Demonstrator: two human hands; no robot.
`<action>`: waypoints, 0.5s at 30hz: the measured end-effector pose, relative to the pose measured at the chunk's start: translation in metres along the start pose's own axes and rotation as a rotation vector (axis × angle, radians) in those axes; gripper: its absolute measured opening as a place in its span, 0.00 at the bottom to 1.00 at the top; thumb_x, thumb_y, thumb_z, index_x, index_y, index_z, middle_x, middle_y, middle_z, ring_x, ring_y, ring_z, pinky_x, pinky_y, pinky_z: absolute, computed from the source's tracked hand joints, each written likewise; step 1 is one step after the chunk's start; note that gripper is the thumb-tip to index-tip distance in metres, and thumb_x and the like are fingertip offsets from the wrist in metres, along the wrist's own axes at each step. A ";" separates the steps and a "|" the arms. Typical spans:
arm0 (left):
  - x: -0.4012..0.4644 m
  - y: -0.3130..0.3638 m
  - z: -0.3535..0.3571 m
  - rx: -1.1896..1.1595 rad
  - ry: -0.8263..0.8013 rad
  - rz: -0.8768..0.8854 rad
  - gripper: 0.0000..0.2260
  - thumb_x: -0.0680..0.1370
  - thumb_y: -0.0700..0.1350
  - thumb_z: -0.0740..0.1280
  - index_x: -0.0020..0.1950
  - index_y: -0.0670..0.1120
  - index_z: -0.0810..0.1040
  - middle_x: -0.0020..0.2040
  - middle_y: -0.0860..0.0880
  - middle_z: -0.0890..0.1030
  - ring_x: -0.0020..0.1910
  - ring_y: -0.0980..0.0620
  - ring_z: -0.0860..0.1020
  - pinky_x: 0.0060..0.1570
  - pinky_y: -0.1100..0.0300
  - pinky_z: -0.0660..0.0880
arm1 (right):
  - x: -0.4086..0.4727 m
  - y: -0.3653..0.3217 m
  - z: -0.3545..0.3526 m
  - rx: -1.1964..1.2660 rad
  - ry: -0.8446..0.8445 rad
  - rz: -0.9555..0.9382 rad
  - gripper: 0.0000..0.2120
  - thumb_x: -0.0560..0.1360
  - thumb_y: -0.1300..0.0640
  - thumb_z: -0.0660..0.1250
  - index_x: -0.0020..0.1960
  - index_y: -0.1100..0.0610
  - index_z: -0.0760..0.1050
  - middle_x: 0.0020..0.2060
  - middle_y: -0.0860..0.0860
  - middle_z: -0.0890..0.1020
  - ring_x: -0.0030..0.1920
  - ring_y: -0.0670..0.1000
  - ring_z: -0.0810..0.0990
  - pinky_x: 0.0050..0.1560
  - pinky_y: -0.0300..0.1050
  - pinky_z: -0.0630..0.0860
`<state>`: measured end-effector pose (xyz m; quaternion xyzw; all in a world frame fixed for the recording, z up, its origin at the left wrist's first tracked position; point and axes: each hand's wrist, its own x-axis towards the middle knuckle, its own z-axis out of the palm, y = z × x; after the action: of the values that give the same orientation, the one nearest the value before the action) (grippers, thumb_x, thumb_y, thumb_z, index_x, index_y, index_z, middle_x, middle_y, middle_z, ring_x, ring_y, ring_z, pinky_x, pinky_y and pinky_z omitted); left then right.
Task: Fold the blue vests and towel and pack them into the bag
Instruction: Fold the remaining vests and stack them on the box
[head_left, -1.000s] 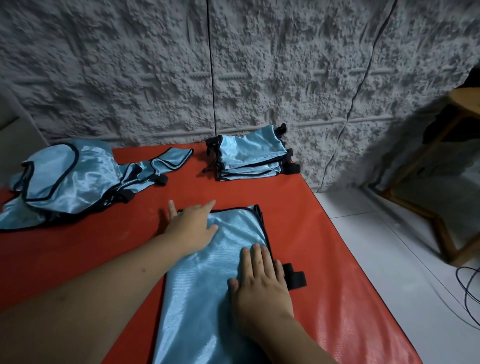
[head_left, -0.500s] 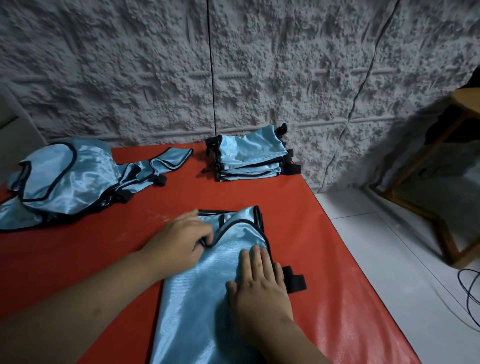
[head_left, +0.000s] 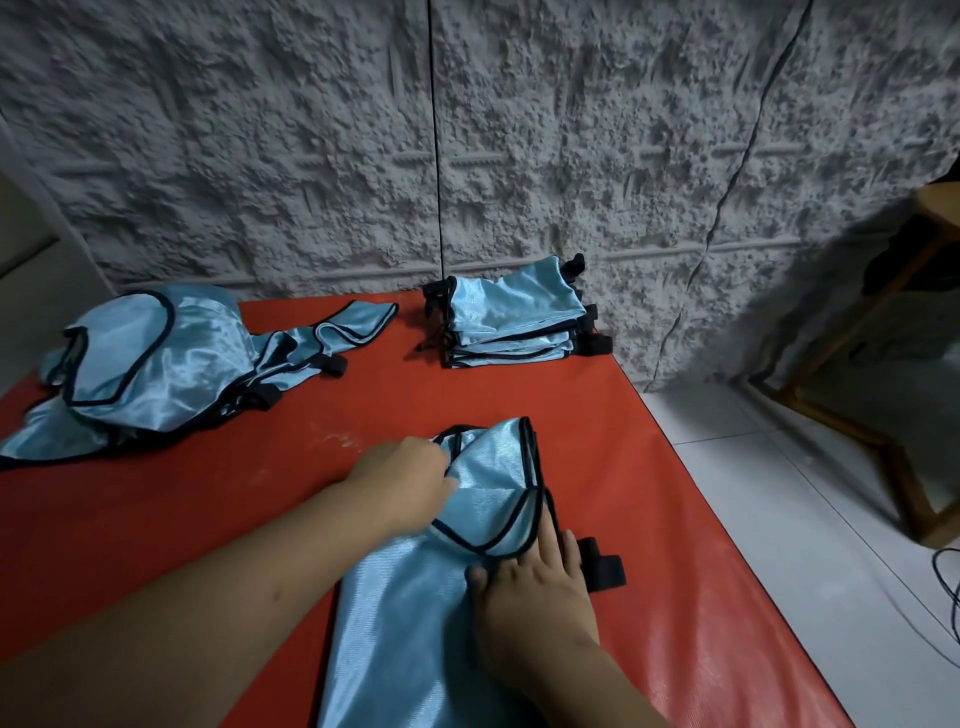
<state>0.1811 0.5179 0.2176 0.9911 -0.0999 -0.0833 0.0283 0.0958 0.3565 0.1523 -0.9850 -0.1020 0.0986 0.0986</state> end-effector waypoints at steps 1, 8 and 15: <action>0.011 0.002 0.000 -0.027 -0.045 -0.010 0.12 0.81 0.56 0.64 0.45 0.48 0.78 0.41 0.51 0.78 0.39 0.48 0.78 0.37 0.54 0.72 | 0.000 0.000 0.003 -0.026 0.029 0.003 0.41 0.72 0.43 0.34 0.79 0.54 0.62 0.81 0.59 0.44 0.79 0.57 0.30 0.76 0.59 0.36; 0.053 0.017 0.002 -0.325 -0.078 -0.138 0.11 0.72 0.45 0.74 0.33 0.45 0.76 0.33 0.46 0.78 0.32 0.48 0.75 0.33 0.56 0.72 | 0.002 0.002 0.005 -0.026 0.131 0.013 0.32 0.76 0.45 0.52 0.78 0.53 0.63 0.78 0.58 0.61 0.80 0.59 0.50 0.73 0.59 0.48; 0.054 0.025 -0.015 -0.530 -0.257 -0.203 0.14 0.71 0.44 0.76 0.35 0.47 0.70 0.32 0.48 0.72 0.30 0.49 0.69 0.34 0.58 0.67 | 0.003 0.003 0.004 -0.022 0.030 -0.048 0.37 0.73 0.44 0.36 0.81 0.52 0.42 0.77 0.52 0.37 0.76 0.57 0.27 0.75 0.60 0.36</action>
<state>0.2308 0.4831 0.2254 0.9354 0.0218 -0.2335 0.2645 0.0986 0.3548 0.1469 -0.9846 -0.1251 0.0802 0.0918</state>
